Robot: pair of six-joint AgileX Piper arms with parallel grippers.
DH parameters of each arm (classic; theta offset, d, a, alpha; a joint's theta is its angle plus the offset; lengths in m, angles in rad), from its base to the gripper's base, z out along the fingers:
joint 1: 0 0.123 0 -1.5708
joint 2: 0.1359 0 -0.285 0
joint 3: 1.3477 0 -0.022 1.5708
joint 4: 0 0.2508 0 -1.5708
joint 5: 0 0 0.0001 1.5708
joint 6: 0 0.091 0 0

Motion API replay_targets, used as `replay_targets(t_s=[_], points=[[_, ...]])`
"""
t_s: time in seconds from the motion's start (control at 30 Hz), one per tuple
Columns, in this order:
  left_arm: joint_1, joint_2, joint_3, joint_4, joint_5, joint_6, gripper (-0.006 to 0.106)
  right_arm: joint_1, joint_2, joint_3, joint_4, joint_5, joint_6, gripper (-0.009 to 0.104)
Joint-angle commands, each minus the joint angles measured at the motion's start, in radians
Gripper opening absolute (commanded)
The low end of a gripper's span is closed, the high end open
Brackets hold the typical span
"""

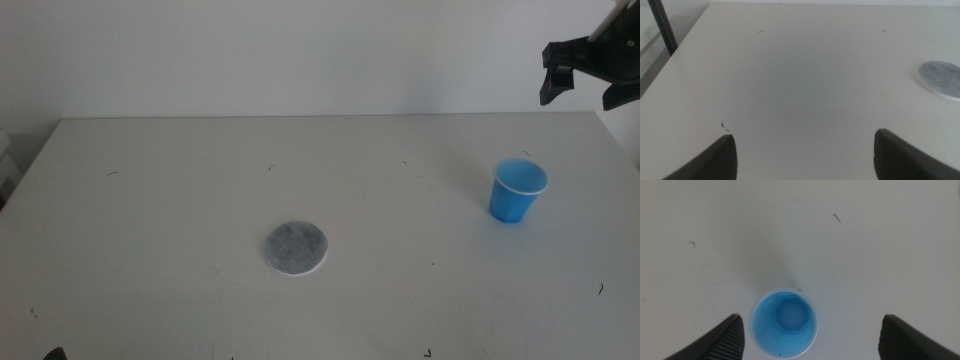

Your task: Place an empty cup on a cup mat.

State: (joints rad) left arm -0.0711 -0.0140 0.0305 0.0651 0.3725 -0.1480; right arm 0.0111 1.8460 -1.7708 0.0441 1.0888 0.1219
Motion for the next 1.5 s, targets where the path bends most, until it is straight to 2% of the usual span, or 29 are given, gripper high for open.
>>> replay_targets(t_s=[0.0,0.57,0.8,0.97,1.37,1.47], points=[[0.001,-0.003,-0.006,0.000,-0.067,-0.011,0.105,-0.003,-0.019,-0.035,0.008,-0.011,-0.002,0.087],[0.001,-0.003,-0.006,0.000,-0.067,-0.011,0.105,-0.002,0.159,-0.032,0.019,0.070,-0.002,0.087],[0.001,-0.003,-0.006,0.000,-0.067,-0.011,0.105,-0.002,0.220,-0.033,0.018,0.055,-0.003,0.078],[0.001,-0.003,-0.006,0.000,-0.067,-0.011,0.105,-0.002,0.245,-0.033,0.018,0.039,-0.006,0.062],[0.001,-0.003,-0.006,0.000,-0.067,-0.011,0.105,0.003,0.249,-0.033,0.017,0.022,-0.027,-0.001],[0.001,-0.003,-0.006,0.000,-0.067,-0.011,0.105,0.008,0.239,-0.033,0.011,0.039,-0.048,-0.001]])
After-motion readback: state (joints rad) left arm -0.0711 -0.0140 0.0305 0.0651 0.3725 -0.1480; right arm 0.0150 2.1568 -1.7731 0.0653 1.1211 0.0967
